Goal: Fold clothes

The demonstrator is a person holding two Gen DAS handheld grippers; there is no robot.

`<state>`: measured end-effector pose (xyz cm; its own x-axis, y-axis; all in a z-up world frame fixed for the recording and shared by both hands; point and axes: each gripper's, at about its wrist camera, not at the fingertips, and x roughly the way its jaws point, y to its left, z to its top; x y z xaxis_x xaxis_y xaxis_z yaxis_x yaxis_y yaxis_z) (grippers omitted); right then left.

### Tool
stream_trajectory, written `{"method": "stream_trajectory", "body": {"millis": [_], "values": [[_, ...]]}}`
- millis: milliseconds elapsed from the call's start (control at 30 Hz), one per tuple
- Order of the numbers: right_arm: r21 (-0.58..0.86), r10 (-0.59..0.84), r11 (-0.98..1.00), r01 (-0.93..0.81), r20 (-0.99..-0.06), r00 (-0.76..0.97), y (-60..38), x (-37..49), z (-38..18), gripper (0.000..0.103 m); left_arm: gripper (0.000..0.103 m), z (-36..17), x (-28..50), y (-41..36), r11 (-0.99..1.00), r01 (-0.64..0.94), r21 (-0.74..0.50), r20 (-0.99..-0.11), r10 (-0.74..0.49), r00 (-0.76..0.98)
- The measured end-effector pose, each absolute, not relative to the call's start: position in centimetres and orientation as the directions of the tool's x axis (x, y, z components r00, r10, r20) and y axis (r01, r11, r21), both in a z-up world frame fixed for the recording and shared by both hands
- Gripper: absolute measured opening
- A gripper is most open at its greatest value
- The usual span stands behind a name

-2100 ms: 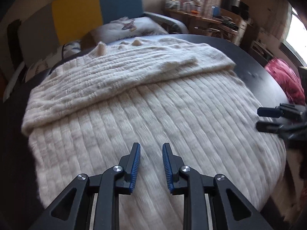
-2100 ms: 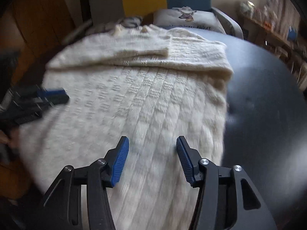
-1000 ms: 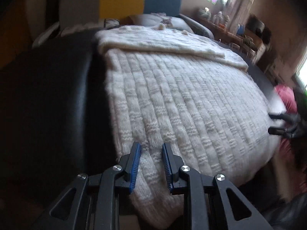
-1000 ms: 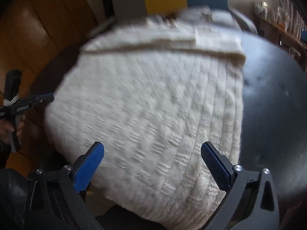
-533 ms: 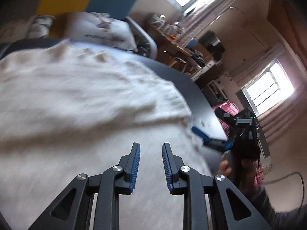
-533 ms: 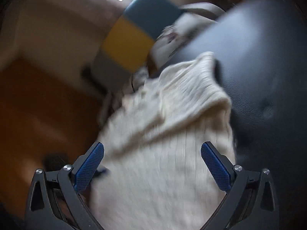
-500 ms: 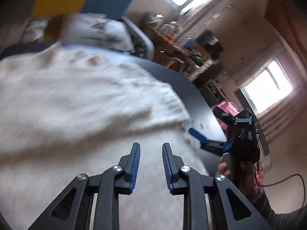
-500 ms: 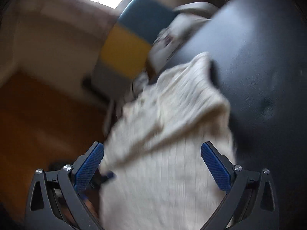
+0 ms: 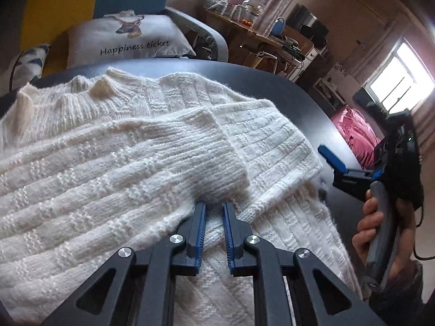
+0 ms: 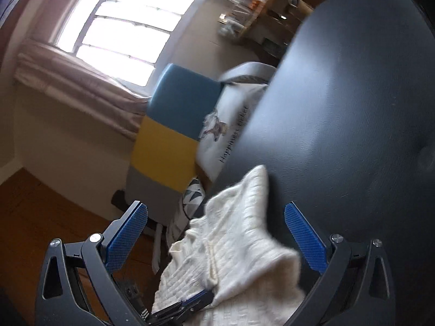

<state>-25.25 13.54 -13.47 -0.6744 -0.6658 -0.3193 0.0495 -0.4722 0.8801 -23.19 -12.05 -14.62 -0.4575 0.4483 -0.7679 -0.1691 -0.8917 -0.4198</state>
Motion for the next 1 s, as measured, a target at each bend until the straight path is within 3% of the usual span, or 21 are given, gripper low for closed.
{"method": "stream_trajectory", "body": {"millis": [167,367,567,700,900,1000], "values": [[0.893,-0.750,-0.444,0.075,-0.324,-0.576,12.6,-24.5,-12.8,0.103,0.014,-14.3,-23.2,-12.4,-0.873,-0.176,-0.454,-0.750,0.481,-0.454],[0.878,-0.780,-0.476,0.052,-0.394,-0.486,9.3,-23.5,-15.3,0.103,0.015,-14.3,-23.7,-12.6,-0.843,-0.211,-0.495,-0.729,0.535,-0.428],[0.918,-0.788,-0.386,0.092,-0.277,-0.550,8.2,-28.0,-15.6,0.103,0.014,-14.4,-23.5,-11.4,-0.871,-0.261,-0.417,-0.776,0.490,-0.396],[0.934,-0.728,-0.355,0.030,-0.256,-0.636,9.1,-28.3,-16.5,0.103,0.014,-14.7,-23.6,-11.4,-0.868,-0.261,-0.423,-0.772,0.495,-0.398],[0.895,-0.673,-0.445,-0.030,-0.356,-0.649,8.8,-27.8,-15.8,0.103,0.013,-14.1,-23.4,-11.1,-0.864,-0.269,-0.425,-0.767,0.502,-0.399],[0.882,-0.676,-0.470,-0.046,-0.393,-0.623,9.5,-26.3,-15.4,0.103,0.019,-12.4,-23.4,-10.7,-0.840,-0.315,-0.442,-0.735,0.541,-0.410]]}}
